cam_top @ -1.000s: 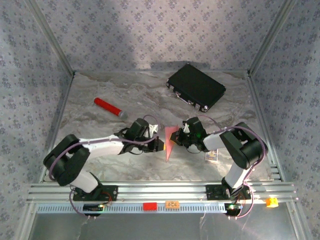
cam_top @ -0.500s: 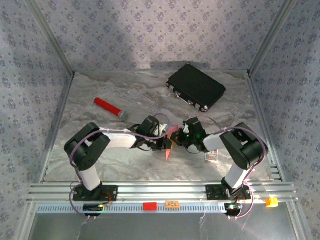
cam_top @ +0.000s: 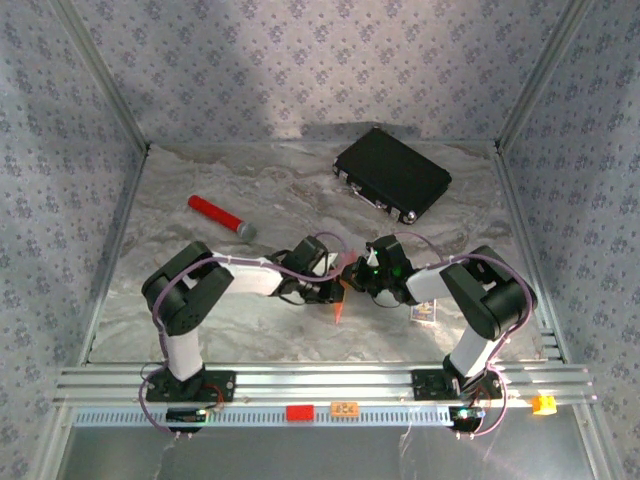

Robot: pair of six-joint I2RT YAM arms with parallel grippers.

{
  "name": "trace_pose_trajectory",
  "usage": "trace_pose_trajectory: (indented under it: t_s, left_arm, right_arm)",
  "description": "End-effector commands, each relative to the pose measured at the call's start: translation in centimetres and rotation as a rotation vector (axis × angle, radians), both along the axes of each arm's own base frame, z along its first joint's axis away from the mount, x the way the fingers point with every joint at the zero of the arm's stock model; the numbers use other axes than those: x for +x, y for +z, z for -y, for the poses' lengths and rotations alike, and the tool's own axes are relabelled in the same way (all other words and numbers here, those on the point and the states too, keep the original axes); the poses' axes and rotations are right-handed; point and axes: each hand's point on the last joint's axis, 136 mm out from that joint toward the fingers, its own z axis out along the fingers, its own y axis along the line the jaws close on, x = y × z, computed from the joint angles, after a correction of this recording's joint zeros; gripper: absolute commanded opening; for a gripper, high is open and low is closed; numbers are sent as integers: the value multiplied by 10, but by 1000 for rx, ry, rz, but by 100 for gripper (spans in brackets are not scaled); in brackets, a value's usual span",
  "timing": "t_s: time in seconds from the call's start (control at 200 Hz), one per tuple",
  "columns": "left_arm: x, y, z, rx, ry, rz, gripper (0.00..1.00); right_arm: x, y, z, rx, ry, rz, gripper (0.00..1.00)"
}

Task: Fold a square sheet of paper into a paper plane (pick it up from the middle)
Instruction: Fold the wing for the fifth time at the center of the table.

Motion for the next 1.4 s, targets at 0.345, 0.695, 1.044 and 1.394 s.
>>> trace_pose_trajectory:
  t_s: [0.345, 0.695, 1.044, 1.394]
  left_arm:
    - [-47, -26, -47, 135, -117, -31, 0]
    - [-40, -26, -48, 103, -94, -38, 0]
    - [-37, -26, -48, 101, -69, -40, 0]
    - [-40, -34, -56, 141, -68, -49, 0]
  right_arm:
    - [-7, 23, 33, -112, 1, 64, 6]
    - [-14, 35, -2, -65, 125, 114, 5]
    - [-23, 4, -9, -139, 168, 69, 5]
    - [3, -12, 22, -158, 58, 29, 5]
